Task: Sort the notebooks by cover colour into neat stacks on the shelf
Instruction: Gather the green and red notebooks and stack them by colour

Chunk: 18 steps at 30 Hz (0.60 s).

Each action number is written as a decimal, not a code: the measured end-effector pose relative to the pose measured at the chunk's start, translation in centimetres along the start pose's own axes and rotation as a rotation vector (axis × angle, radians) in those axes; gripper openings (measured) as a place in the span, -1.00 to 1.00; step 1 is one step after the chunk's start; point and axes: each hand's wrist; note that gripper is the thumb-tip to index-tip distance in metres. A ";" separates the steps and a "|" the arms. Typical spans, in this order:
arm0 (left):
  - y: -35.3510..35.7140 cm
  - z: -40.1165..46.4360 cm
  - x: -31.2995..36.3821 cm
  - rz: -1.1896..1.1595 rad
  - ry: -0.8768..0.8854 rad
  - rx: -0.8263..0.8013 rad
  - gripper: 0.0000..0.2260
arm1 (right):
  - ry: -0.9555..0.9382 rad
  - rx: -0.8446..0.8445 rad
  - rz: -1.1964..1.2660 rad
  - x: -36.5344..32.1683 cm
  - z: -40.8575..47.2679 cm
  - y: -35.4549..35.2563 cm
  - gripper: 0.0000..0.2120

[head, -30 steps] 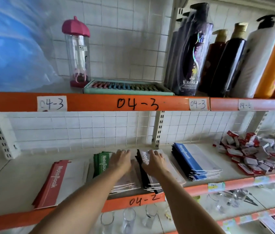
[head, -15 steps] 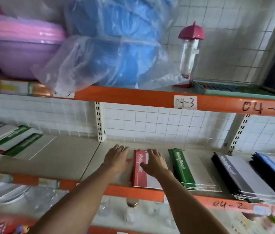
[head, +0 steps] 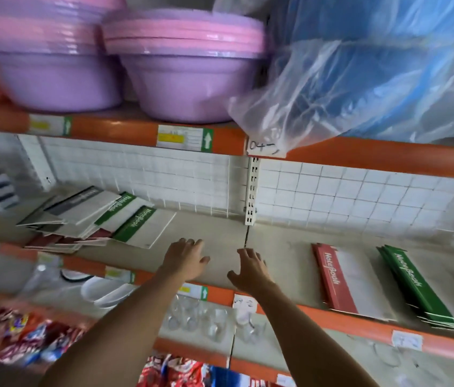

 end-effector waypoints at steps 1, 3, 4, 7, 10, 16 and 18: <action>0.0 0.6 -1.1 0.005 -0.002 0.004 -0.56 | 0.000 -0.003 -0.004 -0.7 1.1 0.3 -0.35; 0.1 1.9 -3.5 0.006 -0.016 0.001 -0.55 | -0.015 -0.002 -0.013 -2.1 3.6 1.2 -0.36; 0.1 2.6 -4.8 0.009 -0.033 -0.005 -0.55 | -0.030 -0.006 -0.015 -2.9 4.9 1.7 -0.36; 0.4 4.5 -9.0 0.008 -0.119 -0.026 -0.57 | -0.083 -0.049 0.010 -5.4 8.6 3.4 -0.37; 0.4 6.2 -12.8 -0.007 -0.188 -0.033 -0.56 | -0.149 -0.103 0.027 -8.3 12.1 5.3 -0.35; 0.2 9.1 -18.0 -0.001 -0.286 -0.020 -0.55 | -0.309 -0.114 -0.001 -14.3 17.1 9.3 -0.42; 0.8 9.6 -19.5 -0.007 -0.277 -0.040 -0.54 | -0.351 -0.168 -0.026 -15.7 17.7 10.7 -0.43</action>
Point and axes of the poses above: each hand's wrist, its own z-axis towards the middle knuckle, its own y-axis out of the palm, x = y × z, and after that the axes turned 14 degrees about -y, right-handed
